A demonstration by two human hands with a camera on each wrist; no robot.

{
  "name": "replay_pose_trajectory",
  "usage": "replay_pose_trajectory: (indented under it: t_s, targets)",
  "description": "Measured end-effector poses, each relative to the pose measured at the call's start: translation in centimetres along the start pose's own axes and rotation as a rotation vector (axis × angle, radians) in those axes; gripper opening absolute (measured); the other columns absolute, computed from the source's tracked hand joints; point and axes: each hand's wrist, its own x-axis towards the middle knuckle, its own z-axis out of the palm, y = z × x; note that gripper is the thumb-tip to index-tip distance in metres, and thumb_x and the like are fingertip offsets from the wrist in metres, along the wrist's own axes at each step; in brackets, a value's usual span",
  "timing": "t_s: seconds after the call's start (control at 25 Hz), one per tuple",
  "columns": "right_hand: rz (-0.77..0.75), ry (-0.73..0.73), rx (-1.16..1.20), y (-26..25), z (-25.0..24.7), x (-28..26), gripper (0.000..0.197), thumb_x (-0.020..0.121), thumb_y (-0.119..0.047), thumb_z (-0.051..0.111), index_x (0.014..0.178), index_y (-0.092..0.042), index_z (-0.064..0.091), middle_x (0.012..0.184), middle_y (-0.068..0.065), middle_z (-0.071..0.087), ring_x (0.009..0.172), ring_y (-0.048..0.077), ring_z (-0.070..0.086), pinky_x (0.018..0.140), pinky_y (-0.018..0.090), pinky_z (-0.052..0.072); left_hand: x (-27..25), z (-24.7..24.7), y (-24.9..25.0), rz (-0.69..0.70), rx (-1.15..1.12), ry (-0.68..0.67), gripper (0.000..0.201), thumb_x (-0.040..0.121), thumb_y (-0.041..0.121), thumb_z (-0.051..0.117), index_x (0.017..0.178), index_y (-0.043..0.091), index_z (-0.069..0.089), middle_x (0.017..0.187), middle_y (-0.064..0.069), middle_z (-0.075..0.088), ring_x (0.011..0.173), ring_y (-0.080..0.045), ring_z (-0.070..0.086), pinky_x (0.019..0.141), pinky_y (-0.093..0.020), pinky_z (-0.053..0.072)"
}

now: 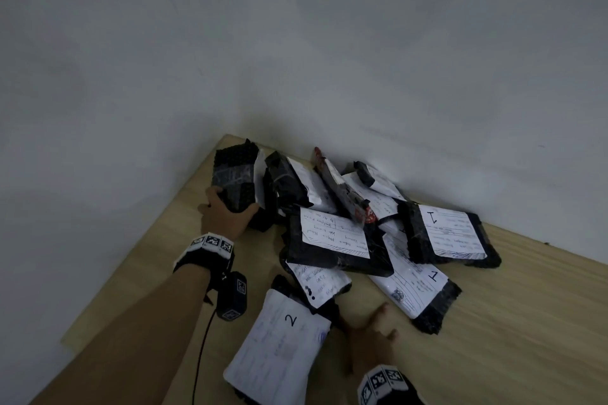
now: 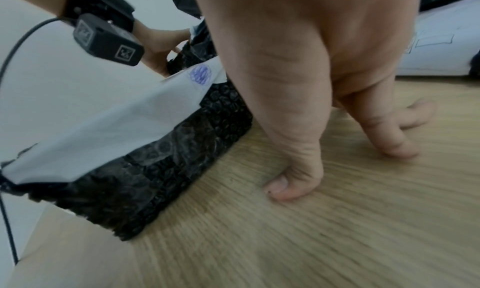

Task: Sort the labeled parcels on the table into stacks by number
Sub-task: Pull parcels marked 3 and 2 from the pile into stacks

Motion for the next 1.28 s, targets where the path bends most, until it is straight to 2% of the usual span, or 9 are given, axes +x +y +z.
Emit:
replay_pose_trajectory:
  t_s: [0.08, 0.2, 0.28, 0.44, 0.64, 0.8, 0.92, 1.08, 1.28]
  targets:
    - [-0.031, -0.017, -0.041, 0.1, 0.5, 0.9, 0.067, 0.102, -0.039, 0.04, 0.155, -0.037, -0.001, 0.154, 0.037, -0.017, 0.147, 0.04, 0.016, 0.115, 0.063, 0.01, -0.6, -0.7, -2.3, -0.001, -0.147, -0.027, 0.069, 0.074, 0.044, 0.076, 0.124, 0.022, 0.034, 0.124, -0.019, 0.049, 0.092, -0.036, 0.057, 0.08, -0.047, 0.053]
    - [-0.036, -0.019, -0.018, 0.6, 1.3, 1.2, 0.063, 0.102, -0.029, 0.042, 0.155, -0.035, 0.009, 0.156, 0.037, -0.002, 0.144, 0.039, 0.025, 0.114, 0.066, 0.011, -1.9, -0.9, -7.0, -0.235, -0.419, -0.154, 0.047, 0.086, 0.044, 0.058, 0.122, 0.022, 0.038, 0.123, -0.015, 0.055, 0.103, -0.035, 0.059, 0.074, -0.043, 0.053]
    - [-0.054, -0.017, 0.002, 1.2, 1.1, 1.4, 0.06, 0.103, -0.02, 0.034, 0.153, -0.044, 0.011, 0.155, 0.039, -0.002, 0.146, 0.042, 0.021, 0.113, 0.068, 0.013, -2.6, -0.7, -9.9, -0.348, -0.399, -0.212, 0.044, 0.089, 0.046, 0.046, 0.122, 0.017, 0.048, 0.12, -0.012, 0.058, 0.107, -0.036, 0.057, 0.074, -0.04, 0.048]
    - [0.011, -0.035, 0.11, 1.8, 0.0, 1.7, 0.062, 0.104, -0.014, 0.031, 0.152, -0.047, 0.011, 0.151, 0.041, -0.02, 0.147, 0.042, 0.015, 0.115, 0.066, 0.01, -2.7, -0.5, -12.4, -0.278, -0.216, -0.273, 0.032, 0.099, 0.037, 0.039, 0.11, 0.014, 0.058, 0.109, -0.011, 0.06, 0.11, -0.04, 0.056, 0.087, -0.043, 0.043]
    - [0.098, -0.02, 0.198, 2.7, -2.2, 2.5, 0.06, 0.105, -0.017, 0.027, 0.152, -0.048, 0.006, 0.147, 0.043, -0.026, 0.144, 0.055, 0.002, 0.114, 0.07, 0.009, 0.0, 0.7, -4.4, -0.194, -0.123, -0.152, 0.065, 0.087, 0.055, 0.056, 0.131, 0.009, 0.042, 0.133, -0.024, 0.051, 0.114, -0.037, 0.055, 0.101, -0.046, 0.045]
    - [0.115, 0.013, 0.251, 3.3, -3.0, 1.9, 0.084, 0.097, -0.002, 0.044, 0.151, -0.049, 0.0, 0.145, 0.045, -0.027, 0.137, 0.066, 0.01, 0.113, 0.069, 0.017, 2.5, 3.3, 3.5, -0.165, -0.064, -0.283, 0.106, 0.071, 0.069, 0.065, 0.145, 0.006, 0.023, 0.143, -0.022, 0.042, 0.124, -0.041, 0.049, 0.103, -0.048, 0.044]
    - [0.156, 0.031, 0.27, 2.8, -3.6, 2.0, 0.09, 0.097, -0.003, 0.05, 0.152, -0.048, -0.005, 0.146, 0.045, -0.026, 0.135, 0.07, 0.006, 0.109, 0.064, 0.029, 4.5, 5.0, 7.2, 0.057, 0.094, -0.37, 0.109, 0.067, 0.062, 0.074, 0.146, 0.006, 0.024, 0.143, -0.02, 0.045, 0.126, -0.039, 0.049, 0.104, -0.047, 0.044]
    - [0.214, 0.05, 0.296, 3.0, -5.8, 3.0, 0.093, 0.097, -0.009, 0.056, 0.151, -0.047, -0.009, 0.146, 0.043, -0.029, 0.133, 0.072, -0.001, 0.106, 0.06, 0.035, 6.8, 5.7, 7.6, 0.37, 0.43, -0.458, 0.106, 0.077, 0.038, 0.072, 0.15, 0.034, -0.004, 0.136, -0.026, 0.044, 0.112, -0.043, 0.054, 0.094, -0.05, 0.049]
    - [0.201, 0.094, 0.295, 2.1, -8.8, 5.3, 0.094, 0.098, -0.002, 0.05, 0.147, -0.054, -0.011, 0.149, 0.037, -0.032, 0.134, 0.069, -0.012, 0.103, 0.062, 0.037, 9.3, 3.8, 10.9, 0.325, 0.513, -0.362, 0.112, 0.067, 0.062, 0.07, 0.149, 0.023, 0.005, 0.151, -0.021, 0.021, 0.136, -0.047, 0.027, 0.11, -0.059, 0.027]
